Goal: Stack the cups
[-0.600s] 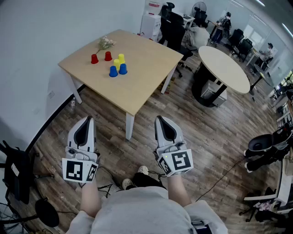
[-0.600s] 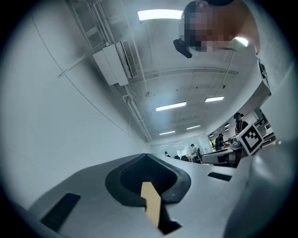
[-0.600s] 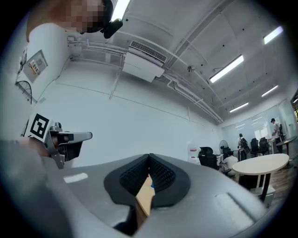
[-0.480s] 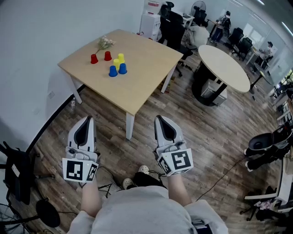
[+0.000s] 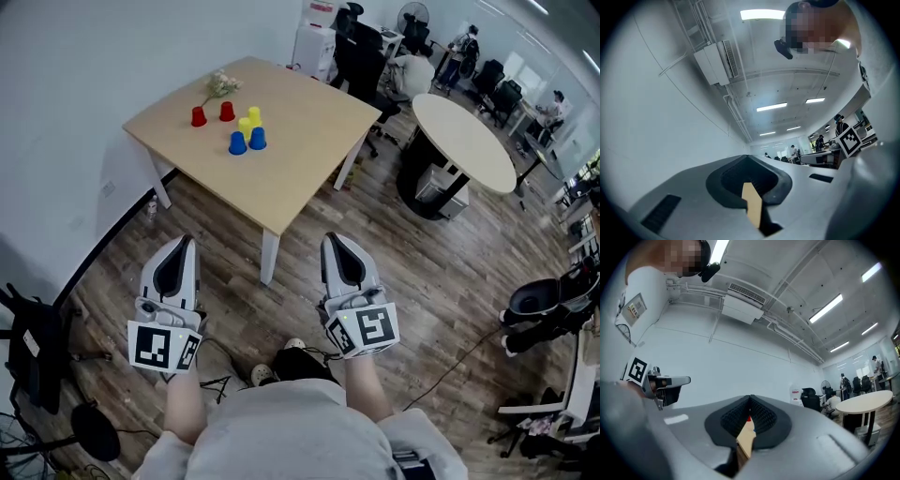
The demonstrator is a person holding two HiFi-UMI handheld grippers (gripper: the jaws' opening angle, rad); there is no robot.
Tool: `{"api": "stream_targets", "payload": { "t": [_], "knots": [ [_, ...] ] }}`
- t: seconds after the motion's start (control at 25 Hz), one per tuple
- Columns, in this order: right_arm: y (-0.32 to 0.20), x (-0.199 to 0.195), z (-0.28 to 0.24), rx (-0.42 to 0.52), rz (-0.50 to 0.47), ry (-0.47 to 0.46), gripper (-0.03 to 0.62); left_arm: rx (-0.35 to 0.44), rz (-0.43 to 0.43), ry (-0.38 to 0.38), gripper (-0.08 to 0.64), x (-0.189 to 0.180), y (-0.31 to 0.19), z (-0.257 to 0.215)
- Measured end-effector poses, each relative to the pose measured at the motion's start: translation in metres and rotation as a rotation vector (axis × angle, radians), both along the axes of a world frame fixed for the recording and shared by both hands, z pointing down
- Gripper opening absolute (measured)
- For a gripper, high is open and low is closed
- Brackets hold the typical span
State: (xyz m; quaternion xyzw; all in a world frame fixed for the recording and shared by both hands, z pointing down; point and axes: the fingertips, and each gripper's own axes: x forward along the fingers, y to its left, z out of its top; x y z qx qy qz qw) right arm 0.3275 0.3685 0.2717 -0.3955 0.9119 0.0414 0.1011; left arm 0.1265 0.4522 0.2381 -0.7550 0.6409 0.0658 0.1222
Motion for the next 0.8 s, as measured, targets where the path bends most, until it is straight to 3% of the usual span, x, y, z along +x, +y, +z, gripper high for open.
{"api": "stream_targets", "payload": {
  "t": [0.4, 0.8],
  "knots": [
    [-0.043, -0.03, 0.013, -0.016, -0.046, 0.023, 0.011, -0.009, -0.042, 0.035, 0.0, -0.029, -0.035, 0.013],
    [-0.156, -0.086, -0.005, 0.011, -0.119, 0.018, 0.011, 0.004, -0.093, 0.017, 0.0, -0.072, -0.139, -0.004]
  ]
}}
